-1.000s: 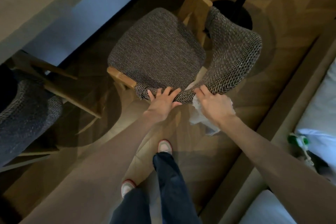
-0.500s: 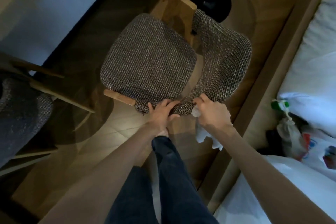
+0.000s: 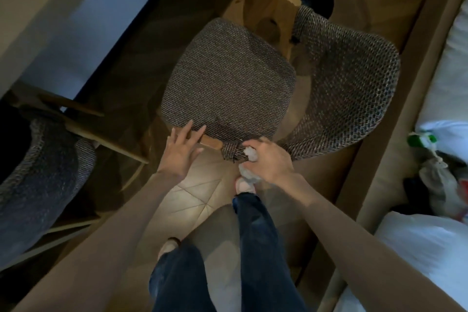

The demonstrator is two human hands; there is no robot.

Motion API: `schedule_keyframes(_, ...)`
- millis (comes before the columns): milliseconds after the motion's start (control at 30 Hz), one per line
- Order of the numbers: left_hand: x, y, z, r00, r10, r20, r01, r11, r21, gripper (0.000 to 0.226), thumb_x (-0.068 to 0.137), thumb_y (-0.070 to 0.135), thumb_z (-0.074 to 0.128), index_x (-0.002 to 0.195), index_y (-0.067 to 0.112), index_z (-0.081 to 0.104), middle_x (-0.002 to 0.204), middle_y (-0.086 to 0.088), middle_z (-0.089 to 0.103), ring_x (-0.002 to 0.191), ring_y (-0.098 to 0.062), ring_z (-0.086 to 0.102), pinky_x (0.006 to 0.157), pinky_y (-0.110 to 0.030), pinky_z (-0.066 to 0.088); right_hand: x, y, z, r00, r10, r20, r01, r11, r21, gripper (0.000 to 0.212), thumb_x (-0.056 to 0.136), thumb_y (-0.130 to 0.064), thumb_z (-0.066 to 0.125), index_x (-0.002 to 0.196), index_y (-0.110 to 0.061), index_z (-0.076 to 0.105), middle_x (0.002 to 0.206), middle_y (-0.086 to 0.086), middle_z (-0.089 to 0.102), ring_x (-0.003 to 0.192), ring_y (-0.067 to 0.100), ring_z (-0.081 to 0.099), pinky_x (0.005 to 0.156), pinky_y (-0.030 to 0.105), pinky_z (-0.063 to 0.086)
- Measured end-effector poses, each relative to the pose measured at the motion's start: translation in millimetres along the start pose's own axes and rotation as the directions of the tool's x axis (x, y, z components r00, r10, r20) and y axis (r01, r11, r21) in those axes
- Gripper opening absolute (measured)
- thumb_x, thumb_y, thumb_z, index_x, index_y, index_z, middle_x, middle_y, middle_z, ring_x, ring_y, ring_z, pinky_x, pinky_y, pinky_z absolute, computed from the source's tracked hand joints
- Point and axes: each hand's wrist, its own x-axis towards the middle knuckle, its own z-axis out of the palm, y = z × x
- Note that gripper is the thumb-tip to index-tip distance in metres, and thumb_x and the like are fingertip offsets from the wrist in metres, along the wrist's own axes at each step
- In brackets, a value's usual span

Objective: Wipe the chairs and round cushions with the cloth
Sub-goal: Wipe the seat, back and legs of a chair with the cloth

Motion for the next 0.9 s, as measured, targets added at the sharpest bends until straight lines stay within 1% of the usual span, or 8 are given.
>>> schedule_keyframes(133,22.6,-23.6,11.2,0.987,0.152,-0.053,-0.150,0.988,0.032,0.060,0.097,0.031,0.048,0.150,0.034,0.019,0.158,-0.003,0.020,0.144,-0.045,0.008,0.118,-0.056,0.006,7.8,-11.6,48.0,0.980,0.114,-0.165,-0.094,0.988,0.121,0.052,0.089,-0.036,0.064,0.139,-0.033,0.049,0.142,-0.011,0.045,0.118,0.017,0.055,0.092,0.032,0.046)
schedule_keyframes(267,28.6,-40.7,28.2,0.940,0.278,-0.195,-0.285,0.959,-0.006,0.051,0.096,0.035,0.044,0.146,0.028,0.037,0.151,-0.005,0.035,0.142,-0.043,0.019,0.117,-0.051,0.013,11.2,-20.5,89.9,0.895,0.218,-0.390,-0.145,0.967,0.208,0.046,0.093,-0.035,0.060,0.138,-0.034,0.050,0.141,-0.014,0.047,0.116,0.016,0.056,0.088,0.032,0.047)
schedule_keyframes(400,30.3,-49.3,39.6,0.869,0.360,-0.339,-0.394,0.919,-0.035,0.049,0.097,0.031,0.045,0.145,0.026,0.038,0.152,-0.002,0.034,0.145,-0.036,0.012,0.116,-0.047,0.018,15.1,-19.0,112.6,0.821,0.218,-0.528,-0.127,0.971,0.203,0.045,0.094,-0.034,0.060,0.138,-0.037,0.050,0.140,-0.015,0.048,0.112,0.016,0.057,0.082,0.030,0.047)
schedule_keyframes(533,32.9,-56.6,57.0,0.778,0.390,-0.492,-0.469,0.882,-0.042,0.046,0.098,0.030,0.047,0.143,0.021,0.042,0.143,-0.006,0.041,0.140,-0.031,0.025,0.112,-0.043,0.029,19.5,-11.0,126.5,0.737,0.139,-0.661,-0.025,0.984,0.179,0.042,0.091,-0.034,0.065,0.132,-0.033,0.057,0.134,-0.011,0.055,0.098,0.016,0.062,0.072,0.030,0.049)
schedule_keyframes(600,36.7,-58.9,67.3,0.736,0.375,-0.564,-0.488,0.871,-0.058,0.045,0.098,0.032,0.047,0.141,0.021,0.044,0.138,-0.007,0.043,0.132,-0.026,0.031,0.106,-0.039,0.036,21.3,-4.7,134.0,0.666,0.081,-0.741,0.058,0.985,0.160,0.040,0.089,-0.035,0.068,0.128,-0.030,0.061,0.128,-0.010,0.059,0.084,0.013,0.063,0.068,0.031,0.053)
schedule_keyframes(700,45.4,-61.1,84.0,0.622,0.366,-0.692,-0.558,0.828,-0.063,0.041,0.098,0.032,0.049,0.137,0.019,0.047,0.136,-0.008,0.043,0.128,-0.024,0.034,0.105,-0.035,0.037,28.7,4.0,147.3,0.552,0.025,-0.834,0.162,0.977,0.137,0.039,0.086,-0.037,0.070,0.124,-0.029,0.063,0.123,-0.011,0.061,0.097,0.005,0.061,0.077,0.019,0.050)
schedule_keyframes(833,55.6,-57.3,110.2,0.470,0.311,-0.826,-0.616,0.786,-0.054,0.042,0.101,0.026,0.048,0.141,0.014,0.042,0.148,-0.013,0.034,0.143,-0.036,0.017,0.118,-0.021,0.007,45.2,10.0,165.7,0.350,-0.029,-0.936,0.262,0.963,0.068,0.040,0.084,-0.040,0.070,0.121,-0.026,0.065,0.118,-0.011,0.061,0.107,0.000,0.055,0.087,0.006,0.040)
schedule_keyframes(900,59.1,-56.4,125.8,0.420,0.325,-0.847,-0.602,0.799,0.009,0.050,0.102,0.024,0.047,0.148,0.013,0.031,0.156,-0.016,0.018,0.146,-0.039,0.002,0.120,-0.033,0.001,55.3,11.4,177.9,0.251,-0.062,-0.966,0.305,0.952,0.018,0.039,0.087,-0.038,0.068,0.122,-0.021,0.065,0.120,-0.006,0.061,0.113,0.003,0.054,0.092,0.004,0.036)
